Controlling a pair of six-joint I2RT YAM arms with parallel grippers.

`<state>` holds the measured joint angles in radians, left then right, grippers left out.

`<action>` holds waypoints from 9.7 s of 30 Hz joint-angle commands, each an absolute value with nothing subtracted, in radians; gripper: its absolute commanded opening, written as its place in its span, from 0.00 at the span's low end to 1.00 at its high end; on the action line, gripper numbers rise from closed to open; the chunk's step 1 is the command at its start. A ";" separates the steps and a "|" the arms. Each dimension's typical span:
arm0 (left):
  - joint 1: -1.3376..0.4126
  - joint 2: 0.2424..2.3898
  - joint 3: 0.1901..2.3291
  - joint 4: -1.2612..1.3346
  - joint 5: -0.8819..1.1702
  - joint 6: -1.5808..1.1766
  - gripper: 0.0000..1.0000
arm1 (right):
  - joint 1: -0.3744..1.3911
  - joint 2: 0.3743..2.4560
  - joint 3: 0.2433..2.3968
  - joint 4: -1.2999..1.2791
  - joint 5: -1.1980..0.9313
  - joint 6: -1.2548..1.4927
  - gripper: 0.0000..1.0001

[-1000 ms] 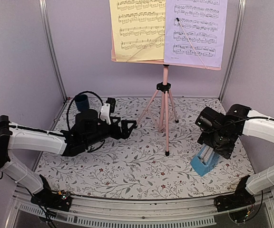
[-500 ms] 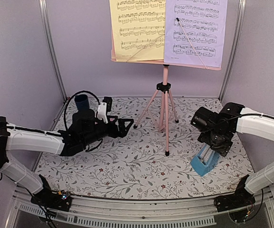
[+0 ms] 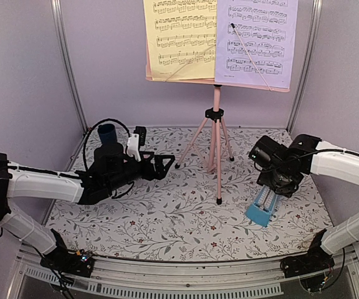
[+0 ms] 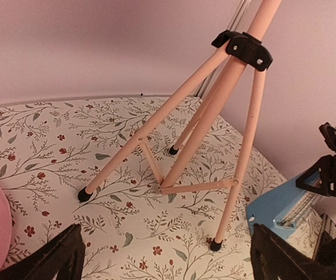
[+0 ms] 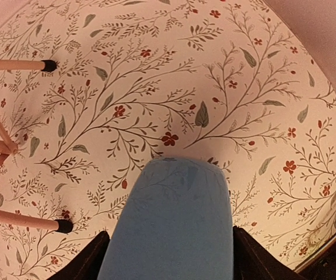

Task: Set up the instrument practice props

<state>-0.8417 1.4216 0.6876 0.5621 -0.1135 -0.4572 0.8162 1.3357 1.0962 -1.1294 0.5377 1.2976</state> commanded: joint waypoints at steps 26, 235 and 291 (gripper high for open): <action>-1.018 1.559 0.565 0.909 0.131 -0.125 0.80 | 0.860 1.117 0.980 -0.643 0.142 0.475 0.56; -1.361 1.681 0.802 0.364 -0.733 -0.537 0.88 | 0.960 1.436 0.235 0.830 -0.152 0.489 0.87; -1.432 1.516 0.518 1.301 -0.503 0.253 0.21 | 0.971 1.625 0.343 1.158 -0.432 0.456 0.42</action>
